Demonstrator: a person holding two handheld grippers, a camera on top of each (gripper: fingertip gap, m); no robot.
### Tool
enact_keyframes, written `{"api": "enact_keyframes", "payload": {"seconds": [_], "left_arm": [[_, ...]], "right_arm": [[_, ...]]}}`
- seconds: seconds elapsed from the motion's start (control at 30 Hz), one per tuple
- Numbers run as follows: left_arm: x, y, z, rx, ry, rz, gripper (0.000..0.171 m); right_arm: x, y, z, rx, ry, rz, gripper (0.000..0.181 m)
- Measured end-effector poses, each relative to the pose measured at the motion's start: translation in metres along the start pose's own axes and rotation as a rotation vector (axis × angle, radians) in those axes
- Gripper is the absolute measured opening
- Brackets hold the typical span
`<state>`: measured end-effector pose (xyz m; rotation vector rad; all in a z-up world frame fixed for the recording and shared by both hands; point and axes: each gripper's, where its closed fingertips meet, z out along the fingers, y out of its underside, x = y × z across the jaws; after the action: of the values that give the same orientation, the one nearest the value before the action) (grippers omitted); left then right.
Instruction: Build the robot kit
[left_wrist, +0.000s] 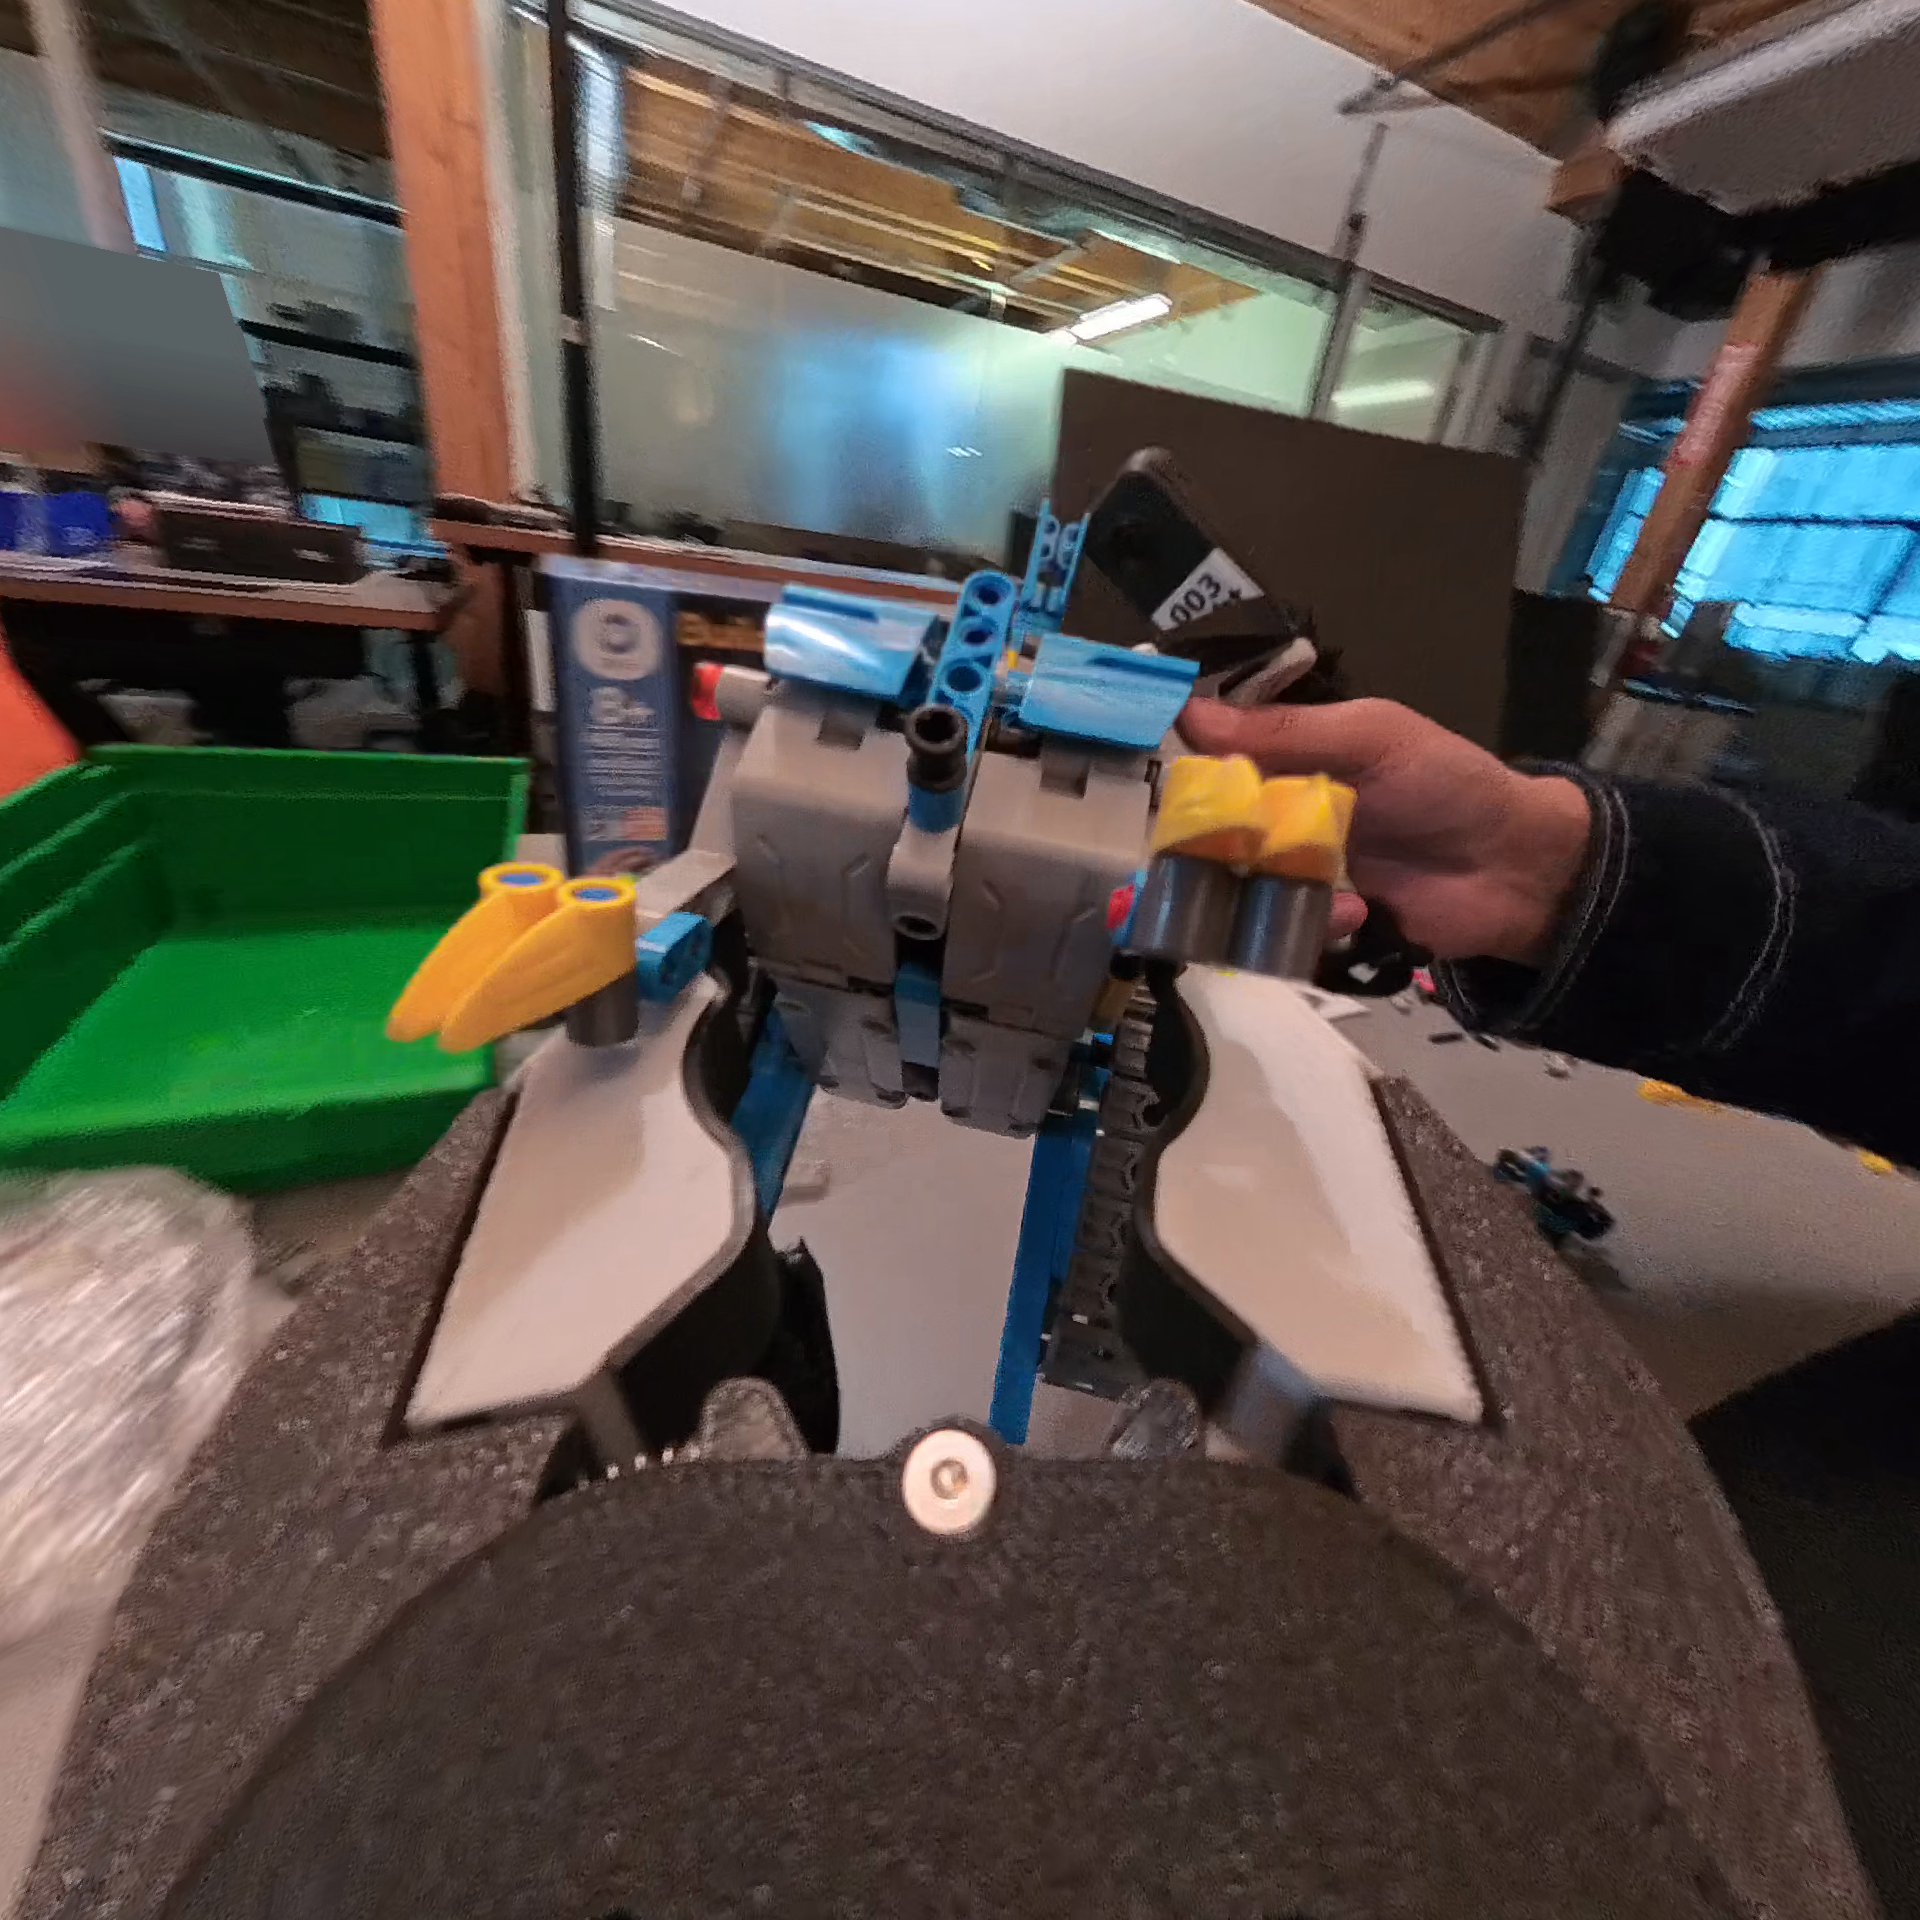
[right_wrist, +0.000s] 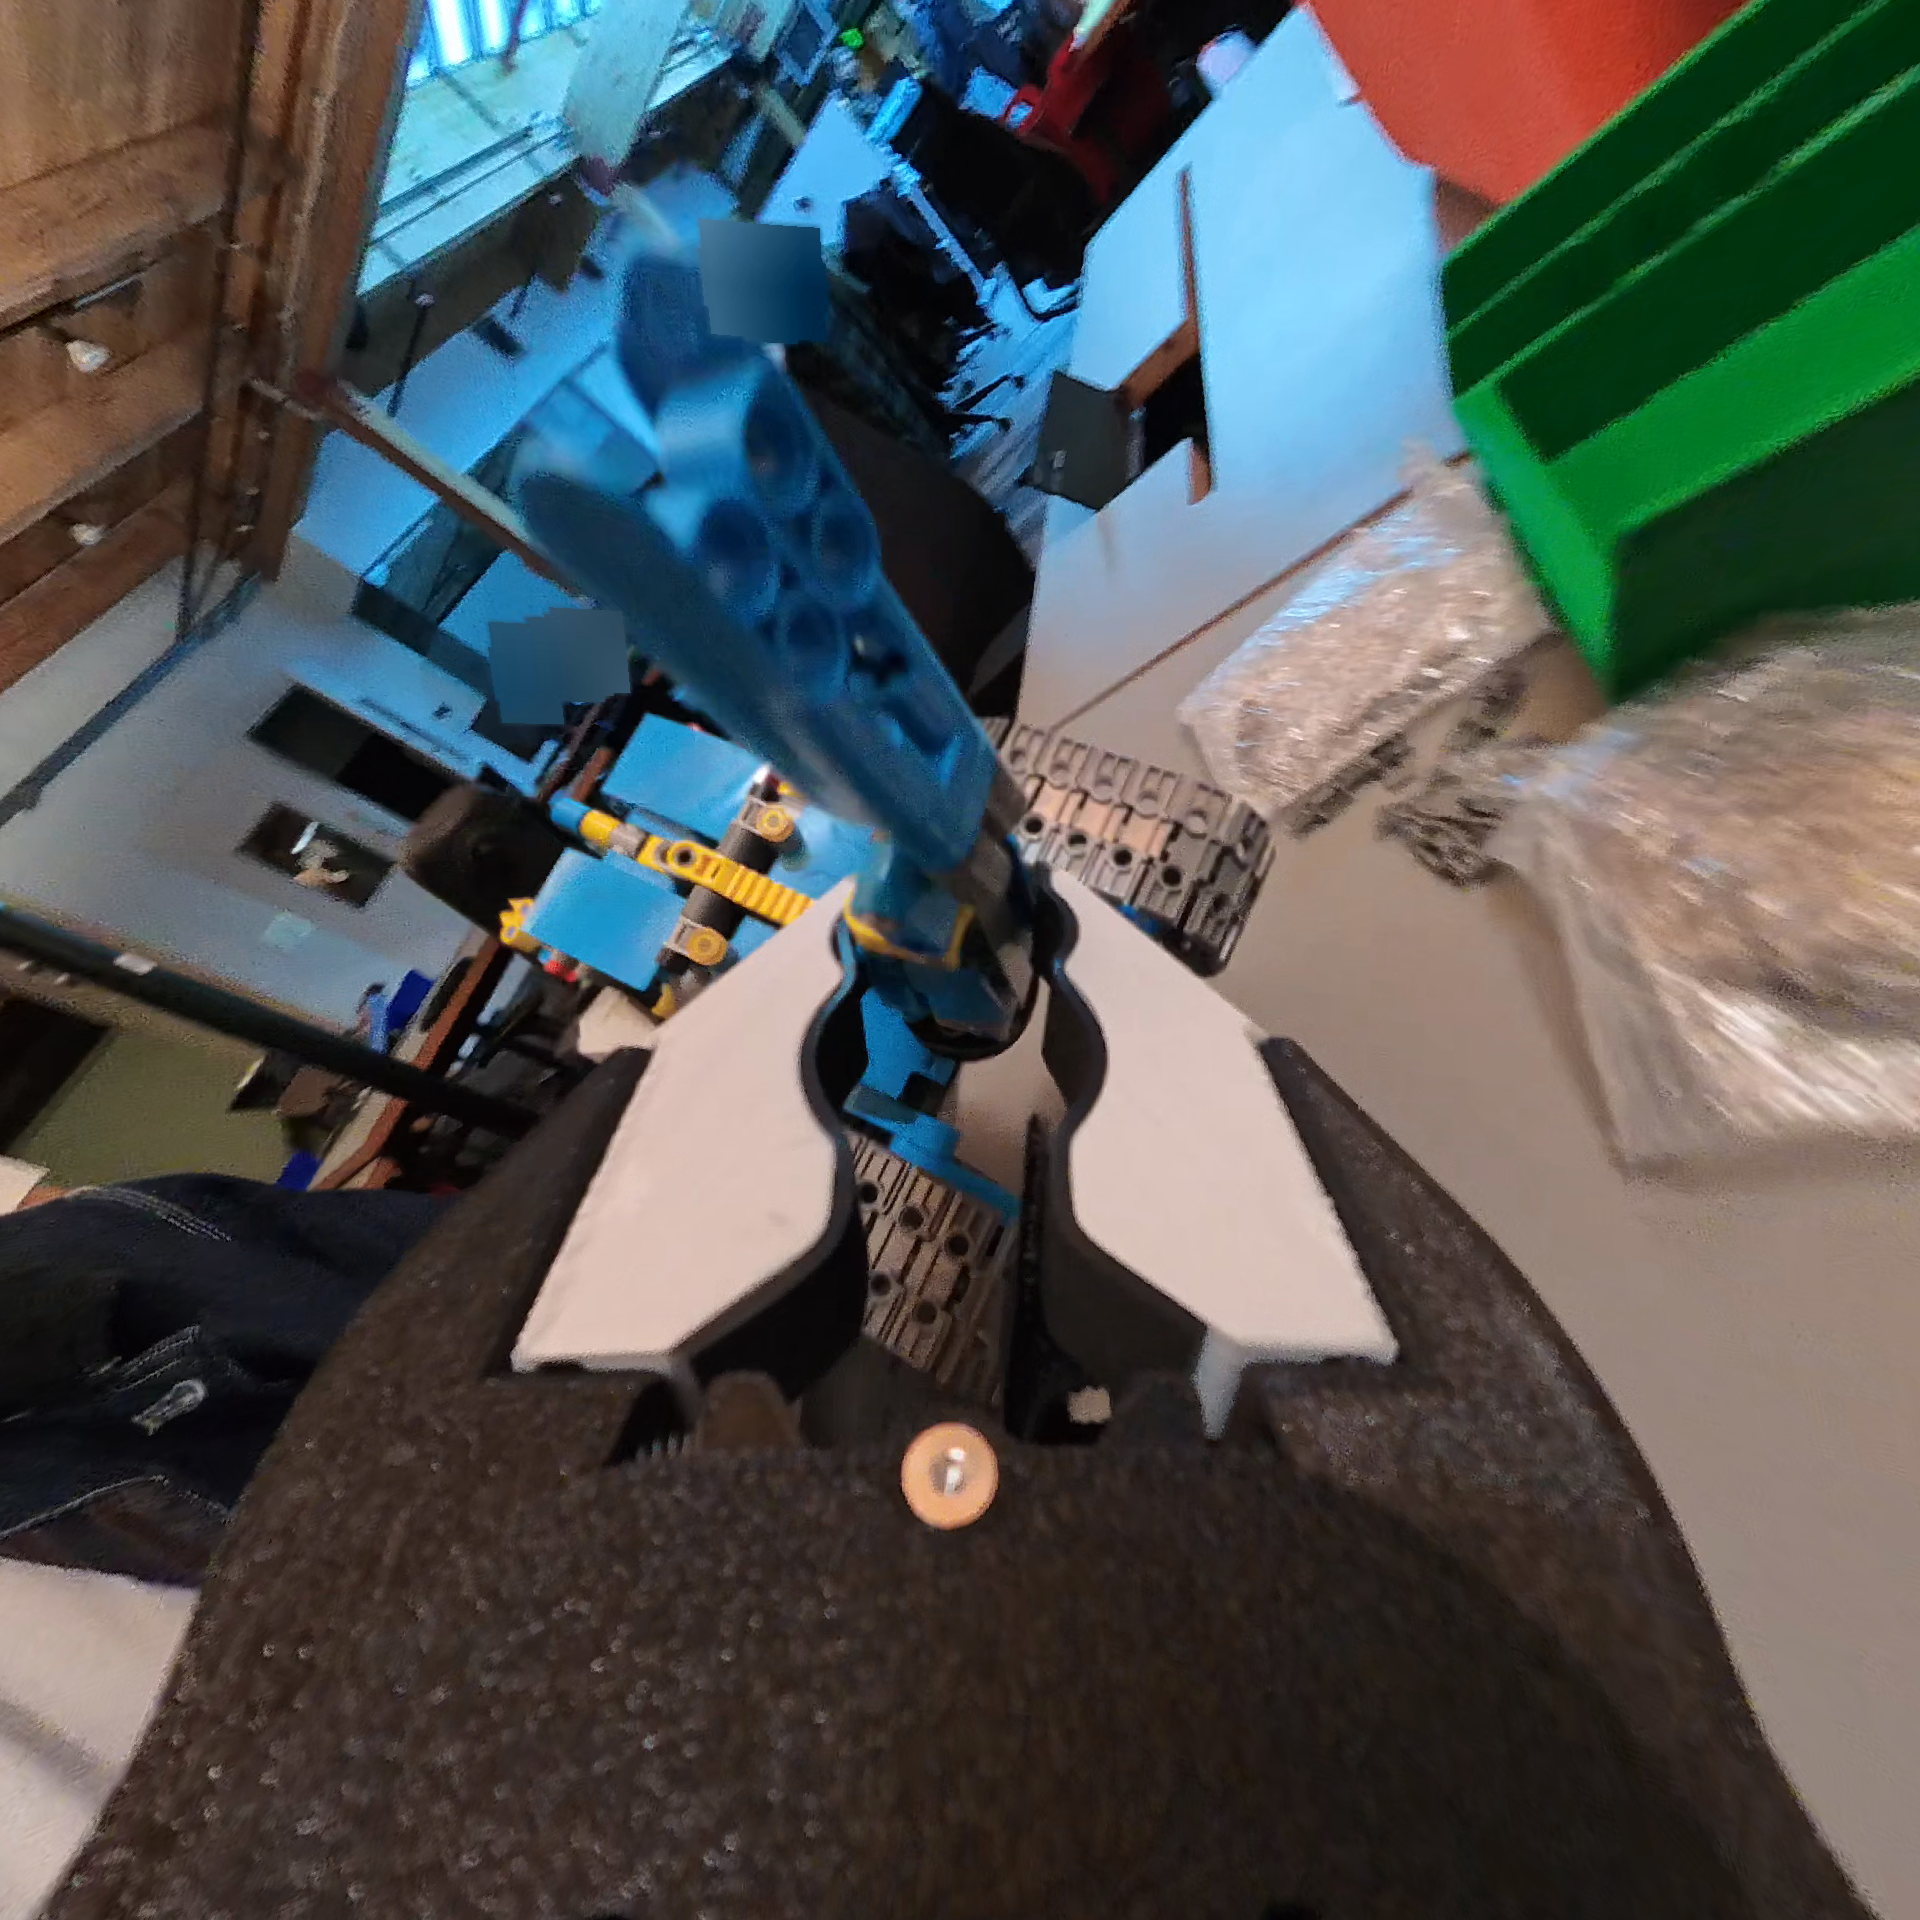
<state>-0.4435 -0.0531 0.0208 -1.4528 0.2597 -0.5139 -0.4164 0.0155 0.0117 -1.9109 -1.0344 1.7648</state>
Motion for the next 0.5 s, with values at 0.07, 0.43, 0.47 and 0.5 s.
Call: {"api": "enact_keyframes", "payload": {"seconds": [0.07,0.43,0.47,0.5], "left_arm": [[0.026,0.000,0.034,-0.055,0.099,0.035,0.078],[0.200,0.075,0.215,-0.284,0.737,0.130,0.077],[0.212,0.085,0.225,-0.311,0.777,0.113,0.077],[0.225,0.095,0.232,-0.339,0.814,0.096,0.077]], "right_arm": [[0.005,0.001,-0.045,0.030,0.082,0.012,0.027],[0.049,0.073,-0.320,0.459,0.489,0.209,0.025],[0.054,0.084,-0.336,0.485,0.518,0.227,0.025],[0.058,0.096,-0.350,0.507,0.539,0.248,0.025]]}}
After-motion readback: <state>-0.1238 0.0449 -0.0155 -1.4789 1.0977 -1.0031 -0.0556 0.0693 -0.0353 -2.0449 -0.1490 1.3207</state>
